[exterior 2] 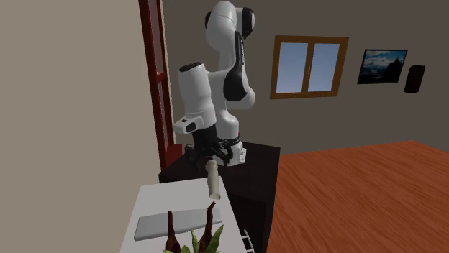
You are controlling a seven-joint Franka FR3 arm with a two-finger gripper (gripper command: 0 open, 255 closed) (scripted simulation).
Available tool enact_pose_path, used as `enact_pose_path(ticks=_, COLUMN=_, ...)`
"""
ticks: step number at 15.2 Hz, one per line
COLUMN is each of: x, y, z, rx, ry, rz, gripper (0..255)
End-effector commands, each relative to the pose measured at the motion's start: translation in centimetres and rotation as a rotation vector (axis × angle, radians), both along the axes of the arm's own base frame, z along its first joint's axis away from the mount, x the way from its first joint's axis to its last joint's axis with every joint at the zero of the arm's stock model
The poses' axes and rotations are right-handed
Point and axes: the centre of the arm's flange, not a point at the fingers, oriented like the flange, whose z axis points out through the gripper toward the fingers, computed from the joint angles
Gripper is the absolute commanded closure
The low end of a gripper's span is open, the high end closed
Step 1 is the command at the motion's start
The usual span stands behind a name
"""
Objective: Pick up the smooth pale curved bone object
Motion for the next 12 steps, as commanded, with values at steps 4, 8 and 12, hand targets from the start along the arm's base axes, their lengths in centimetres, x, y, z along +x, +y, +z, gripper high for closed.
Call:
enact_pose_path(ticks=4, x=0.0, y=0.1, z=-2.7, rx=0.0, ry=-0.002, rz=0.001, gripper=0)
enact_pose_path(ticks=8, x=0.0, y=0.0, z=-3.0, rx=0.0, ry=-0.002, rz=0.001, gripper=255)
enact_pose_path(ticks=12, x=0.0, y=0.0, z=-3.0, rx=0.0, ry=-0.002, rz=0.001, gripper=255)
